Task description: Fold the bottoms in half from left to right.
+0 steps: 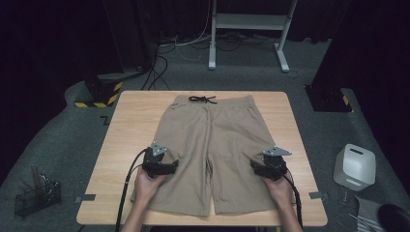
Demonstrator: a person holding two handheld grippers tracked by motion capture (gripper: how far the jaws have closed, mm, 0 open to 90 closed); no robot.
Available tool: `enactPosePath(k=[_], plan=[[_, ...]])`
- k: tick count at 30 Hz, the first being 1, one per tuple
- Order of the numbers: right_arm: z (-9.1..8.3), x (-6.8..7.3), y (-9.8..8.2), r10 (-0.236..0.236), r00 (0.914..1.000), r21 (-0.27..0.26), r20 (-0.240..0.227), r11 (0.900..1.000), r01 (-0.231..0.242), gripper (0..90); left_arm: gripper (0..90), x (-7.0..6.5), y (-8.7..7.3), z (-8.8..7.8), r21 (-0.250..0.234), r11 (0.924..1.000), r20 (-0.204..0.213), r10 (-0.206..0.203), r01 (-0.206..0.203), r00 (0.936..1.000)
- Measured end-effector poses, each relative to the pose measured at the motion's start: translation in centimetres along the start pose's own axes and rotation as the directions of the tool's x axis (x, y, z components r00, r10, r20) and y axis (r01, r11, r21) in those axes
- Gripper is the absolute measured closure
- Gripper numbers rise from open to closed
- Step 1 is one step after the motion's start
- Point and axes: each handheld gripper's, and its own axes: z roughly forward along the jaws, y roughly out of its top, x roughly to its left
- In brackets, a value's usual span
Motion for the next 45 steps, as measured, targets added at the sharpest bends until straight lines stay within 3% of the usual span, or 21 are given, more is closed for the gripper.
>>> enactPosePath(k=[11,18,22,25,29,35,37,45], plan=[[0.0,0.0,0.0,0.0,1.0,0.002,-0.003,1.0,0.0,35.4,17.9,0.0,0.0,0.0,0.002,1.0,0.0,0.0,0.0,1.0],[-0.4,-0.3,0.2,0.035,0.9993,0.006,-0.015,0.999,-0.035,36.9,22.8,0.1,0.3,-0.1,0.009,0.9997,-0.011,-0.022,0.022,0.9997],[-0.9,-0.5,0.4,0.045,0.9988,-0.021,-0.019,0.999,-0.045,35.6,22.7,-0.1,0.8,-0.2,-0.008,0.9995,0.0,-0.029,0.029,0.9996],[-1.1,-0.6,0.7,0.055,0.9983,-0.031,-0.021,0.998,-0.055,35.9,24.4,0.0,1.2,-0.4,-0.051,0.9973,0.016,-0.051,0.052,0.9985],[-1.1,-0.5,1.4,0.062,0.9975,-0.045,-0.033,0.997,-0.064,36.5,24.6,0.1,2.1,-0.4,-0.047,0.997,0.026,-0.06,0.061,0.9979],[-0.5,-0.1,2.7,0.065,0.9974,-0.054,-0.031,0.996,-0.066,39.7,24.8,0.0,3.5,0.1,-0.048,0.9971,0.027,-0.057,0.058,0.998],[0.3,0.0,3.4,0.072,0.9965,-0.043,-0.043,0.996,-0.073,41.8,24.2,-0.1,4.0,0.6,-0.037,0.9967,0.05,-0.07,0.072,0.9962],[2.0,0.8,5.4,0.047,0.9982,-0.054,-0.037,0.997,-0.049,43.3,24.0,0.1,5.4,1.8,-0.024,0.997,0.035,-0.073,0.073,0.9968]])
